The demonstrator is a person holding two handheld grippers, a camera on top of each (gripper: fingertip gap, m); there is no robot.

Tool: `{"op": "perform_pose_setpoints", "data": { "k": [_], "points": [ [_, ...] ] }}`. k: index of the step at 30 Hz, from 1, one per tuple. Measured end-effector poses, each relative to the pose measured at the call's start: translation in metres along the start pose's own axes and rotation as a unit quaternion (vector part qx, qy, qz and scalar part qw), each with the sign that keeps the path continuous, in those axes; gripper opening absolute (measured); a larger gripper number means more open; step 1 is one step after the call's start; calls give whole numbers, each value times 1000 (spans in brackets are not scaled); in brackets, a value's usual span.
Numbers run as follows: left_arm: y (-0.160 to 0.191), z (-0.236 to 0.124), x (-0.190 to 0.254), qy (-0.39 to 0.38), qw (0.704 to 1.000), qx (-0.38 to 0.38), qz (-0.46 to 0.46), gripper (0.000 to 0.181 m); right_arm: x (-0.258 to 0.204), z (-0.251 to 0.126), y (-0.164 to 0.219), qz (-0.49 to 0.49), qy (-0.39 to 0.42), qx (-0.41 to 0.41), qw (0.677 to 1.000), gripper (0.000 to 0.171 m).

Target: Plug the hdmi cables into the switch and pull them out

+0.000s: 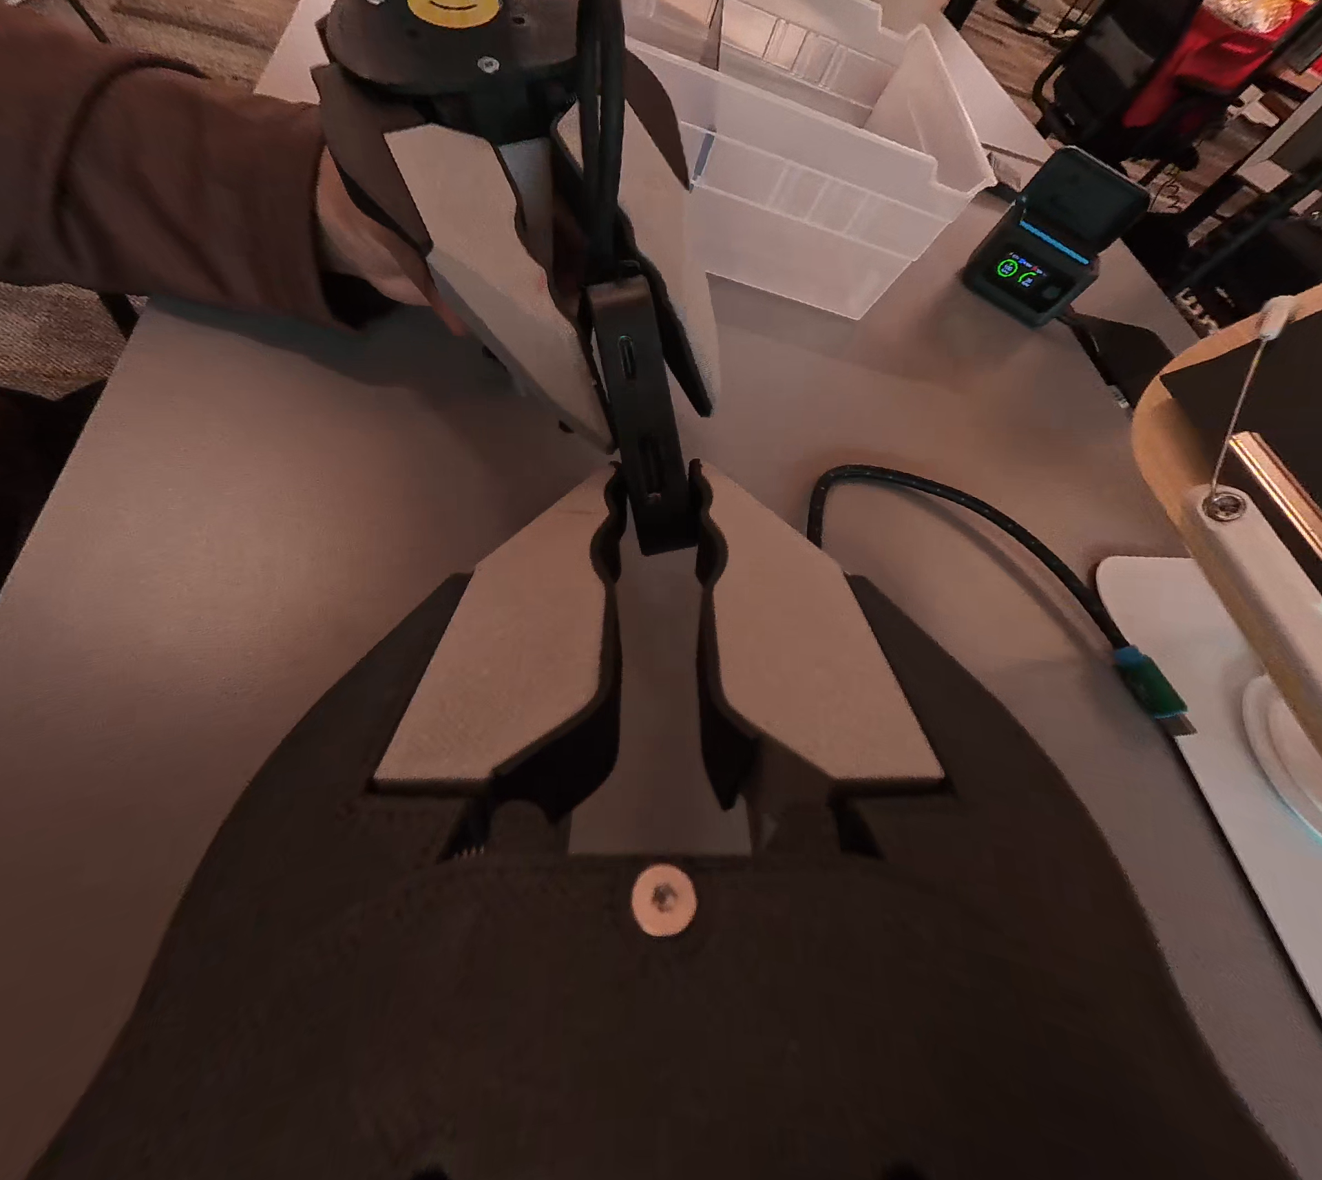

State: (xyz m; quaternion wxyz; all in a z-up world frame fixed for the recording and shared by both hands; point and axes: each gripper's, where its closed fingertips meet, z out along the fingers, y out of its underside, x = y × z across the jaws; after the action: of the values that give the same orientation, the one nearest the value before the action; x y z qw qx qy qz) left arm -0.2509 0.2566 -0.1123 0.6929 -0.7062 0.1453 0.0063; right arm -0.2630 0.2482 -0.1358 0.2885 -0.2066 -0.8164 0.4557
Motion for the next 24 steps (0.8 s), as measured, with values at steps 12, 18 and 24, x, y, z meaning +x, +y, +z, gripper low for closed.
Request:
{"op": "perform_pose_setpoints", "data": {
  "k": [12,18,24],
  "points": [
    [6,2,10,25,999,-23,16,14,-8,-10,-1,37,-74,30,996,14],
    [6,1,13,37,999,-21,7,14,-13,-12,-2,56,-106,47,992,12],
    [7,2,14,34,999,-25,21,14,-16,-13,-3,87,-139,61,985,14]
  ]
}}
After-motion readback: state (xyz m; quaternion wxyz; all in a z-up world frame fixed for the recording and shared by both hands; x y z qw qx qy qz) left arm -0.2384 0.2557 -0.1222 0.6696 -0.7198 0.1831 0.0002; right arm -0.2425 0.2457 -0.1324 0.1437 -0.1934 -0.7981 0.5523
